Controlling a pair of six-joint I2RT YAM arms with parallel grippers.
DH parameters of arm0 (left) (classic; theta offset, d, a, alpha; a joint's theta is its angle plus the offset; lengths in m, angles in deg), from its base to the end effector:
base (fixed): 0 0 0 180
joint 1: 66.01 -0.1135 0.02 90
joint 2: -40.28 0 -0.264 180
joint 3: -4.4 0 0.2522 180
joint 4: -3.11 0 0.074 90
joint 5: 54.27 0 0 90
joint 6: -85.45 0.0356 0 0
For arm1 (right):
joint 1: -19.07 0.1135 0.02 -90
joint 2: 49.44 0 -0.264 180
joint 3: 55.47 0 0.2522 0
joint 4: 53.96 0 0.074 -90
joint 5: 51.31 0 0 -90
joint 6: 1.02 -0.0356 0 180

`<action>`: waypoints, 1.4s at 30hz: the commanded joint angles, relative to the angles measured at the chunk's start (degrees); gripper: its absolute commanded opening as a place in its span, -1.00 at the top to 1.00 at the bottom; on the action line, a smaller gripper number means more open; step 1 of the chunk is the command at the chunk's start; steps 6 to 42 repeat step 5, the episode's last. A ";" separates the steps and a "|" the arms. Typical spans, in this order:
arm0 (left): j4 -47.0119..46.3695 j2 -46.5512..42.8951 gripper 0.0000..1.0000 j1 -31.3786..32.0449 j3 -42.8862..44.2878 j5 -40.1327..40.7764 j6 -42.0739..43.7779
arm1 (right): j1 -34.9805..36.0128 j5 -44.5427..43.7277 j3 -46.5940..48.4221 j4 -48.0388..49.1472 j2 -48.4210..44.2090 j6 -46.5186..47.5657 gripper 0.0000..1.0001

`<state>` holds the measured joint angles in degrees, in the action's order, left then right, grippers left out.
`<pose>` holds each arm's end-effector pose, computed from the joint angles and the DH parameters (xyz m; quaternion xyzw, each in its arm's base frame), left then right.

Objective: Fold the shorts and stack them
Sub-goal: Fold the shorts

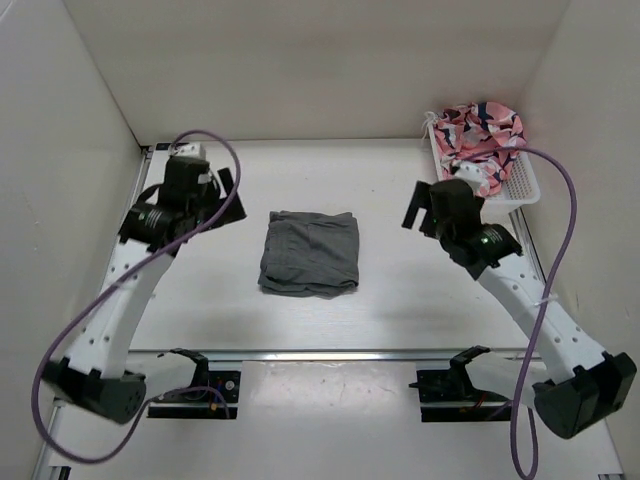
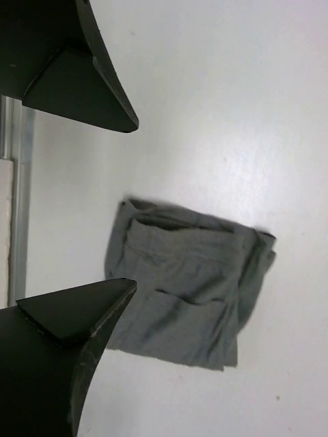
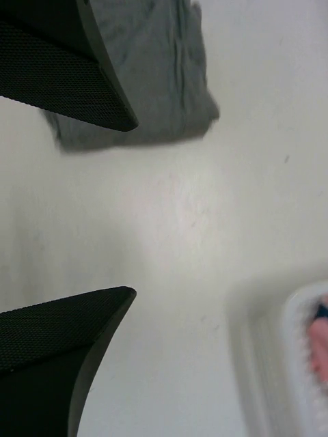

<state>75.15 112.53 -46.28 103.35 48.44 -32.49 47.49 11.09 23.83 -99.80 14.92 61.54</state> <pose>0.2297 -0.0741 0.4009 -0.1078 0.9140 -0.0589 0.3868 0.2189 0.0997 0.3623 0.1104 0.8458 0.0410 0.5204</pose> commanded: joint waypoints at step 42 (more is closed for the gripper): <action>-3.09 -15.11 -1.00 -1.88 -18.12 1.35 -4.65 | -0.83 -8.44 -13.58 -8.44 -11.70 -5.78 -0.98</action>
